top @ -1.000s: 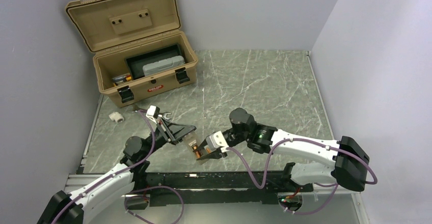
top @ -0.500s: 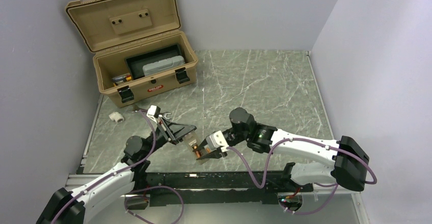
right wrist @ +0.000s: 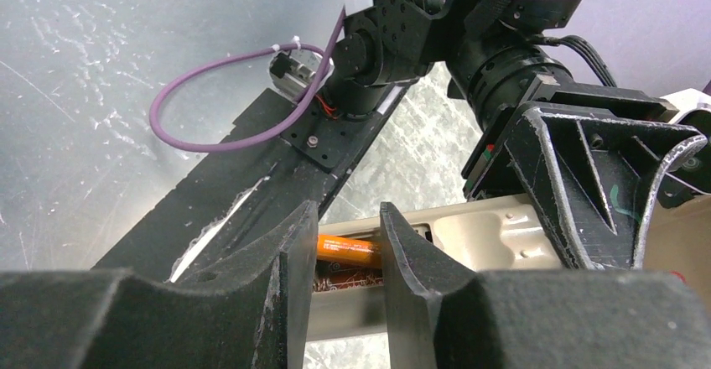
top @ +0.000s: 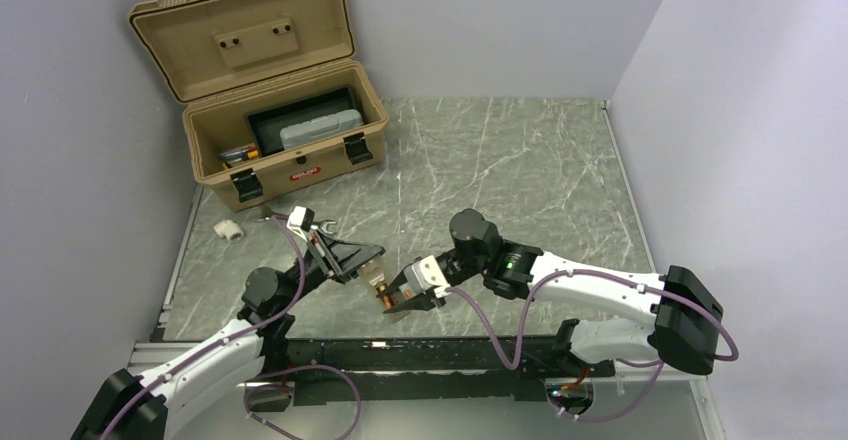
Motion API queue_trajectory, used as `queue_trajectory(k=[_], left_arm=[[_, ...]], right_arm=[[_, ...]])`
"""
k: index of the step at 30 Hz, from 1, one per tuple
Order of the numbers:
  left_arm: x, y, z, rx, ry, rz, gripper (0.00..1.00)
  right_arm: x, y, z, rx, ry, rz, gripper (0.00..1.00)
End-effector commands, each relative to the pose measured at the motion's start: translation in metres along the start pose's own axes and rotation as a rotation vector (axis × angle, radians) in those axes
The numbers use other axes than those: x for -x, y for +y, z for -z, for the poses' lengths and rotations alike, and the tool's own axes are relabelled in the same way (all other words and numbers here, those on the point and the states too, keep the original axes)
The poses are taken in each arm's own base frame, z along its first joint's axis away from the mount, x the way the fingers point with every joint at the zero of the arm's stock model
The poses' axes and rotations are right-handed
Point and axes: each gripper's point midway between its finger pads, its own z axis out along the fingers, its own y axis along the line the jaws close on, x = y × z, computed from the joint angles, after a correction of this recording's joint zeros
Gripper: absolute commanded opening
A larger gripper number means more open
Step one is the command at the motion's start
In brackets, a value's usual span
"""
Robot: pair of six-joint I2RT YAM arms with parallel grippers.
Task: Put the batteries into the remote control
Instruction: Load the battery into the remote control.
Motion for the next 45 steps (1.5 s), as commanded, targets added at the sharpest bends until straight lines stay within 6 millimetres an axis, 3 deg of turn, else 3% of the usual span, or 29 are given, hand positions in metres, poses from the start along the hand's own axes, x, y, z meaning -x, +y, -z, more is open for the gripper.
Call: queue_trajectory(k=[1, 18, 37, 45], left_arm=[[-0.024, -0.059, 0.005, -0.189, 0.140, -0.003, 0.00], [-0.030, -0.068, 0.007, -0.213, 0.180, 0.010, 0.00], [-0.026, -0.081, 0.010, -0.283, 0.156, 0.036, 0.00], [-0.028, -0.059, 0.005, -0.182, 0.163, 0.003, 0.00]], right_arm=[[0.001, -0.039, 0.006, -0.116, 0.034, 0.095, 0.34], [0.000, -0.043, 0.006, -0.110, 0.033, 0.105, 0.34], [-0.006, -0.032, 0.010, -0.093, 0.045, 0.072, 0.33], [0.020, -0.035, 0.009, -0.092, -0.027, 0.092, 0.34]])
